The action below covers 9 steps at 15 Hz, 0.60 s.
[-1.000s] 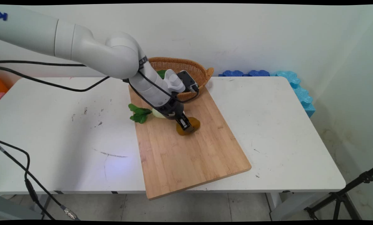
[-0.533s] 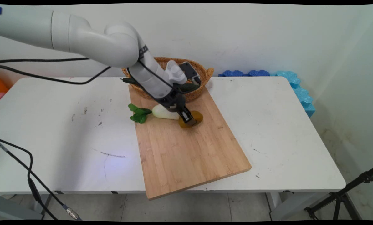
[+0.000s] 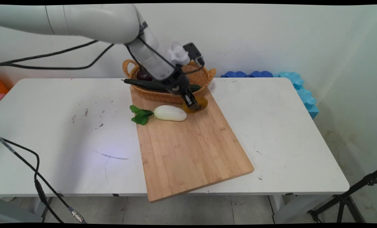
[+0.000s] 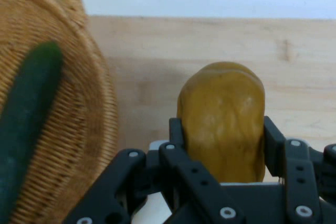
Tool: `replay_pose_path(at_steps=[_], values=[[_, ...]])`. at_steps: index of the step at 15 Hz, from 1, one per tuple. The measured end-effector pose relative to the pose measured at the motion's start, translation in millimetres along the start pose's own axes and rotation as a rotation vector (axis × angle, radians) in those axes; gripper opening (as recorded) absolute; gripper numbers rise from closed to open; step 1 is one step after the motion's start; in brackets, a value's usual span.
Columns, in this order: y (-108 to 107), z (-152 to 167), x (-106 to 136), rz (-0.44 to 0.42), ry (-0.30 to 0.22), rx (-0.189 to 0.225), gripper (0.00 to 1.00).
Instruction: Place the picked object in the vegetable basket
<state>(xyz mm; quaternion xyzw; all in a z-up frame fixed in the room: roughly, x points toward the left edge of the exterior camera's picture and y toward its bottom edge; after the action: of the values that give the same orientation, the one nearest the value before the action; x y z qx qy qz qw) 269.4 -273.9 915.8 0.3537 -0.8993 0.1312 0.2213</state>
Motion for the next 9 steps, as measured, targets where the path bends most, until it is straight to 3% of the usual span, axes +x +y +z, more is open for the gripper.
replay_pose_path(at_steps=[3, 6, 9], values=[[-17.7, -11.3, 9.6, 0.022, 0.011, 0.017, 0.00], [-62.2, -28.5, 20.4, 0.063, 0.017, 0.063, 0.00], [-93.6, -30.1, 21.4, 0.084, 0.012, 0.096, 0.00]])
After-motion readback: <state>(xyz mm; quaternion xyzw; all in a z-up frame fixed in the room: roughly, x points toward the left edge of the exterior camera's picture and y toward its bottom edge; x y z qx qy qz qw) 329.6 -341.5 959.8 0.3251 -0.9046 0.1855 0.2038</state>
